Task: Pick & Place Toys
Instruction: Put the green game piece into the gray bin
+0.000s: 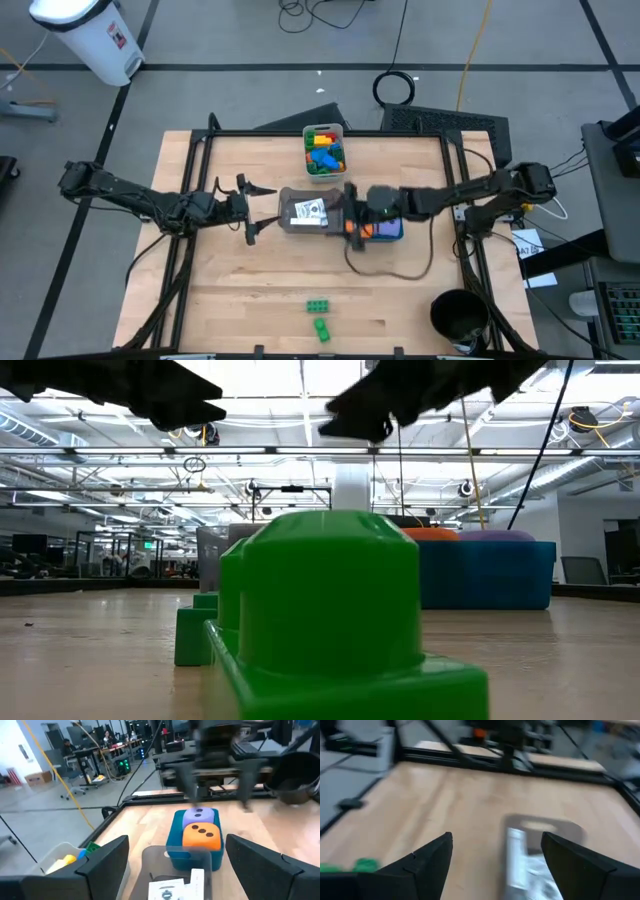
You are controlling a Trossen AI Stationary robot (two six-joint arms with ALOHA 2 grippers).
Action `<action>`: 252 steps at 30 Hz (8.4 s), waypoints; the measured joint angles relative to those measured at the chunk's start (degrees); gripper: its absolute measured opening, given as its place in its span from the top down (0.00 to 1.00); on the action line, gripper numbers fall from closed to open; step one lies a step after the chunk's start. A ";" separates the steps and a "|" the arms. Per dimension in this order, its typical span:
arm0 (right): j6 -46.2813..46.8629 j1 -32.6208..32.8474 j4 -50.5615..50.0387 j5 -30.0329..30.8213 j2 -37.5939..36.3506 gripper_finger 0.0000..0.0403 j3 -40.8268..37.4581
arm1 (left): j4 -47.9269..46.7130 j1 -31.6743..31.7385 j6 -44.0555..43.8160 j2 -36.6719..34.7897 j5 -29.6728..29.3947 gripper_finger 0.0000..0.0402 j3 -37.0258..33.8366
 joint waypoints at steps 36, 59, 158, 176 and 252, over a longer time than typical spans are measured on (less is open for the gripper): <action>9.17 25.41 10.27 10.58 0.02 0.27 -0.02 | 21.59 -13.15 -35.59 38.26 12.75 0.15 7.95; 10.16 30.03 13.67 12.42 0.04 0.27 -0.02 | -6.40 -17.80 -27.14 66.75 13.84 0.15 38.69; 10.44 29.68 11.77 19.65 0.04 0.27 -0.04 | -27.30 -17.31 -41.36 64.96 8.56 0.58 39.65; 10.31 29.68 11.54 19.63 0.07 0.27 -0.07 | -30.57 -16.64 -24.20 42.39 -0.72 0.64 39.35; -3.13 9.93 4.34 6.03 0.04 0.27 -0.07 | -22.32 25.79 -14.51 28.86 33.47 0.16 28.29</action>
